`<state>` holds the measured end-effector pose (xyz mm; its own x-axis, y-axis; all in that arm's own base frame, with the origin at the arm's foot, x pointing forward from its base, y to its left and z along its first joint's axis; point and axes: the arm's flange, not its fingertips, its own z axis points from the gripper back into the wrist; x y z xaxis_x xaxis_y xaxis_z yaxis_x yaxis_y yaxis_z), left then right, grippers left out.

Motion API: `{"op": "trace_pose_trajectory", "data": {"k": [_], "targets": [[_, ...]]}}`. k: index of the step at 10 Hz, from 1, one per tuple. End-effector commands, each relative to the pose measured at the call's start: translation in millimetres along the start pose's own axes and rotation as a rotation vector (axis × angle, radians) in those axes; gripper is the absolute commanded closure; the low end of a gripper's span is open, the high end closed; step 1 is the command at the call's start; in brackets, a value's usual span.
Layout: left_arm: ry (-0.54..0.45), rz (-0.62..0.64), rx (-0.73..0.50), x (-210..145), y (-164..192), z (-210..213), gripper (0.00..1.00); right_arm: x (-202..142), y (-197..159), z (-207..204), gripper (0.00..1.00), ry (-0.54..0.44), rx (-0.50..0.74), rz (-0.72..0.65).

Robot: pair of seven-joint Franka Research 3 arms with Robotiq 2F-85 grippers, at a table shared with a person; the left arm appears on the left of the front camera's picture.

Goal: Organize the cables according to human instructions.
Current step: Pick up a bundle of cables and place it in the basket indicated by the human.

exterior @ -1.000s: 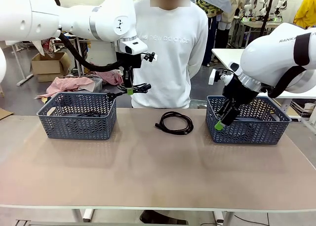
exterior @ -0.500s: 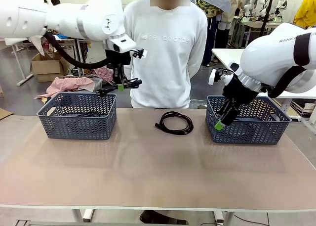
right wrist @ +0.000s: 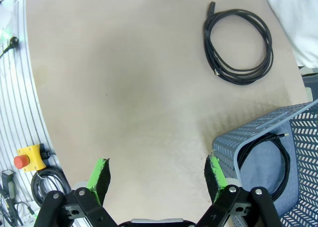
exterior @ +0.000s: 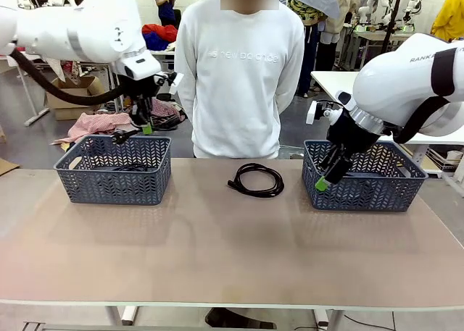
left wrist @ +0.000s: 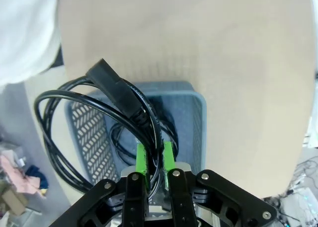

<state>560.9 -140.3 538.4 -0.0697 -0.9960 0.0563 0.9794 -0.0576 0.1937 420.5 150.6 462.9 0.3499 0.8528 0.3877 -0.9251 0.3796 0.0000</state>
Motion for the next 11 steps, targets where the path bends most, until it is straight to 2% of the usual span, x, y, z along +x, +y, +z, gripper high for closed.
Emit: {"op": "trace_pose_trajectory", "data": {"k": [1, 6, 11], "targets": [[-0.031, -0.013, 0.041, -28, -18, -1, 0.85, 0, 0, 1, 0.0, 0.003, -0.006, -0.011], [-0.027, -0.022, 0.03, -65, -37, -26, 0.85, 0, 0, 1, 0.0, 0.003, -0.006, -0.011], [-0.013, -0.003, 0.041, -79, -30, -48, 0.85, 0, 0, 1, 0.0, 0.003, -0.006, -0.011]]}}
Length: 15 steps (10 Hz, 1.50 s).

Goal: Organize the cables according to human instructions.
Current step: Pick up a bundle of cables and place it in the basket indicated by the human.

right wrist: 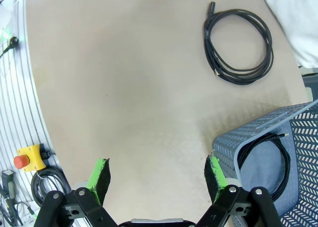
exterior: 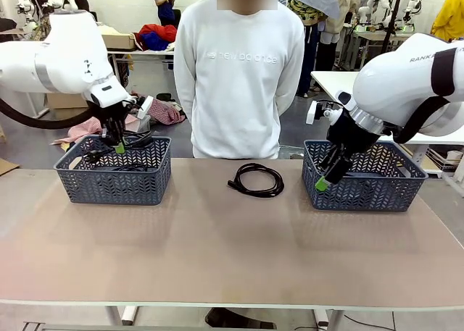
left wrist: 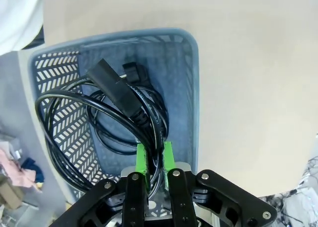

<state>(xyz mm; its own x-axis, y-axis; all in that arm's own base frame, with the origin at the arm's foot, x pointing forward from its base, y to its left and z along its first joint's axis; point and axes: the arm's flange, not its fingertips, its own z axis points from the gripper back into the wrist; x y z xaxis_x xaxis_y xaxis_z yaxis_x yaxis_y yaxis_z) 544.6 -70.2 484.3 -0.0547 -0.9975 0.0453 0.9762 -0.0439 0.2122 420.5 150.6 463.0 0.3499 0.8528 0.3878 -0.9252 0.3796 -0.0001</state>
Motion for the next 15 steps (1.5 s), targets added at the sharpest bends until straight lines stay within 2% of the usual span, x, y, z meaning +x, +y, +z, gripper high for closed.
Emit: {"op": "trace_pose_trajectory", "data": {"k": [1, 8, 9, 12, 15], "targets": [[-0.021, -0.016, 0.017, -10, 4, -8, 0.85, 0, 0, 1, 0.0, 0.003, -0.006, -0.011], [-0.018, -0.024, -0.017, -16, 30, -35, 0.85, 0, 0, 1, 0.0, 0.003, -0.006, -0.011], [-0.02, -0.026, -0.02, -15, 32, -38, 0.78, 0, 0, 1, 0.0, 0.003, -0.006, -0.011], [-0.03, -0.023, -0.054, -15, 37, -41, 0.47, 0, 0, 1, 0.0, 0.003, -0.006, -0.011], [-0.068, -0.033, -0.153, -14, 45, -25, 0.21, 0, 0, 1, 0.0, 0.003, -0.006, -0.011]]}}
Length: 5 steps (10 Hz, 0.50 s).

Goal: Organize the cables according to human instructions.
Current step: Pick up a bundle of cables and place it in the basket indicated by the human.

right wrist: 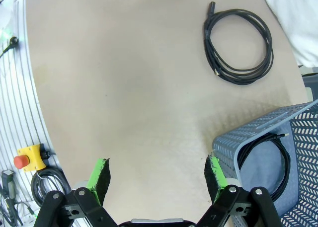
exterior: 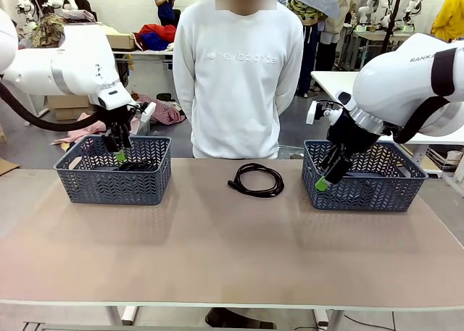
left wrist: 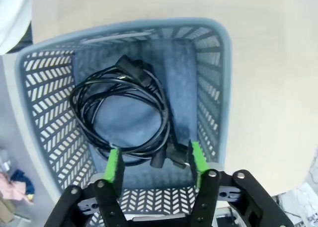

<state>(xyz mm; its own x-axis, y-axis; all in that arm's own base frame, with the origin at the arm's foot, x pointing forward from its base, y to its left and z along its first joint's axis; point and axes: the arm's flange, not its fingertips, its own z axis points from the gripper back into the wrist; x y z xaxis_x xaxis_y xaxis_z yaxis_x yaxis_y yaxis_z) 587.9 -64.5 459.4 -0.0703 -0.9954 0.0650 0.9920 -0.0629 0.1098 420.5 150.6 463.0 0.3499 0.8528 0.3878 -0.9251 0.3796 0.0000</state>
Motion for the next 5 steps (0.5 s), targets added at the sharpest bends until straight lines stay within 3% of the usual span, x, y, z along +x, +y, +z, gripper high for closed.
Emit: {"op": "trace_pose_trajectory", "data": {"k": [1, 2, 5], "targets": [[-0.056, -0.034, -0.089, -5, 9, 15, 0.09, 0, 0, 1, 0.0, 0.003, -0.006, -0.011], [-0.058, -0.037, -0.11, -6, 10, 21, 0.01, 0, 0, 1, 0.0, 0.003, -0.006, -0.011], [-0.059, -0.03, -0.129, -7, 12, 36, 0.0, 0, 0, 1, 0.0, 0.003, -0.006, -0.011]]}}
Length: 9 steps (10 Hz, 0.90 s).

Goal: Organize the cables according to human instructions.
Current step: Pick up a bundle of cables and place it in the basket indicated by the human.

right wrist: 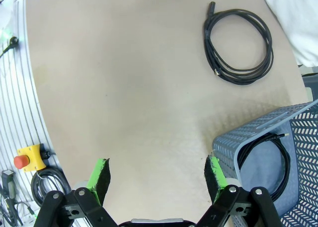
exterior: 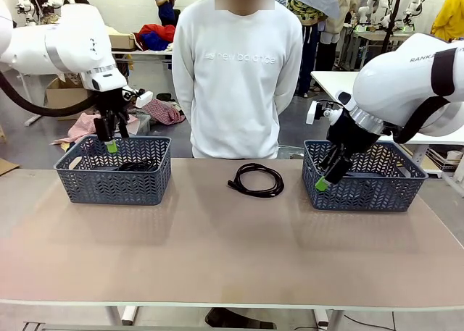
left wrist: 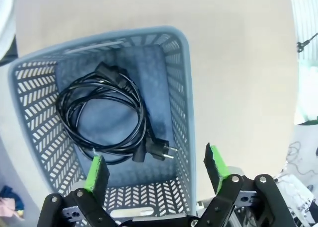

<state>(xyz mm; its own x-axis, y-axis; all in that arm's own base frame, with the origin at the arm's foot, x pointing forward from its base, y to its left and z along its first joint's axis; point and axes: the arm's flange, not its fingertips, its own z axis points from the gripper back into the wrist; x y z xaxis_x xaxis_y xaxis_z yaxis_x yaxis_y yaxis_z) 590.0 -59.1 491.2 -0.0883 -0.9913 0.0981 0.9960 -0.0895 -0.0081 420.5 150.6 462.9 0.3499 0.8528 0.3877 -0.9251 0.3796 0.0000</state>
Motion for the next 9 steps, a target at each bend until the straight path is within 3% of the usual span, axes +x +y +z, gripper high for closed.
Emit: {"op": "trace_pose_trajectory", "data": {"k": [1, 3, 4, 9], "targets": [[-0.028, -0.013, -0.007, -1.0, 5.4, 9.1, 0.0, 0.4, 0.2, 0.6, 0.0, 0.003, -0.006, -0.011], [-0.056, 0.019, -0.007, 0.8, 4.3, 10.8, 0.0, 0.4, 0.2, 0.6, 0.0, 0.003, -0.006, -0.011], [-0.003, -0.001, 0.003, 1.0, 2.6, 7.2, 0.0, 0.4, 0.2, 0.6, 0.0, 0.003, -0.006, -0.011], [-0.003, -0.001, 0.003, 1.0, 2.6, 7.2, 0.0, 0.4, 0.2, 0.6, 0.0, 0.003, -0.006, -0.011]]}}
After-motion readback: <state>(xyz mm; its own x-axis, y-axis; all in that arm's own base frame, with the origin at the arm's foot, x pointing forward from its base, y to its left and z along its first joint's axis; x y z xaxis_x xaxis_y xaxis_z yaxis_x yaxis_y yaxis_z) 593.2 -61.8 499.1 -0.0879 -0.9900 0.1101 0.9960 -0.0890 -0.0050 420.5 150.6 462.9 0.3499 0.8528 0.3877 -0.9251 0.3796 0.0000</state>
